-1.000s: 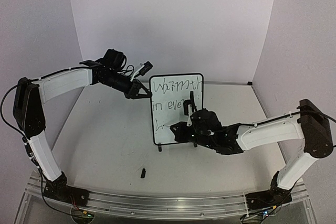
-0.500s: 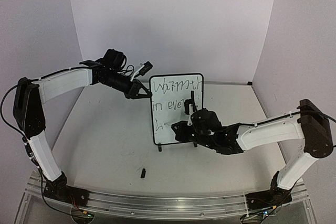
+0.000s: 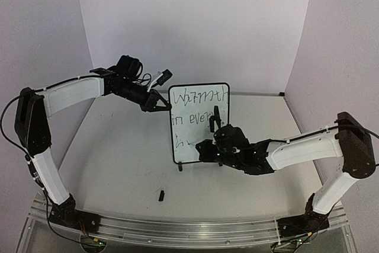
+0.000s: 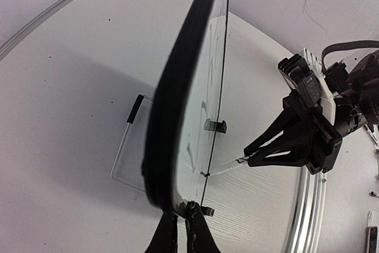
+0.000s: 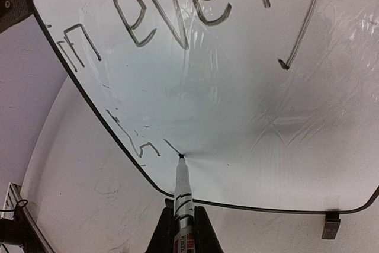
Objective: Write a sentence on the whiteboard
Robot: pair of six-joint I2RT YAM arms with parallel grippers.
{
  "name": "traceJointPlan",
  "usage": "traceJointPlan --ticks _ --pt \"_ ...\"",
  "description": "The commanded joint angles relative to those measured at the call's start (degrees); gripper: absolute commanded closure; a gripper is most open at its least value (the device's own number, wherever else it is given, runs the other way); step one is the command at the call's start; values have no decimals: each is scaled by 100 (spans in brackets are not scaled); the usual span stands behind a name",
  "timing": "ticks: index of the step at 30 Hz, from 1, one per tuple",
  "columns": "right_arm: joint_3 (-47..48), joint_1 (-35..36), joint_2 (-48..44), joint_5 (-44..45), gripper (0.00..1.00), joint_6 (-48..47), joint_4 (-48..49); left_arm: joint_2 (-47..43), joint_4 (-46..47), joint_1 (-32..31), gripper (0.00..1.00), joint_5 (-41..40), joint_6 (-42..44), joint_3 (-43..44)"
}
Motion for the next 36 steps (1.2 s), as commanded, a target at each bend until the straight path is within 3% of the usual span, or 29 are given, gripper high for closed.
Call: traceJointPlan --ticks 1,21,36 --pt "43 -20 74 219 100 149 -215 -220 -141 -34 100 -245 261 -64" --pt "211 -31 -395 637 100 -112 -36 -217 -144 -35 100 -245 257 -60" --pt "-12 -55 -115 409 100 310 -186 -229 -142 -32 100 -237 255 -60"
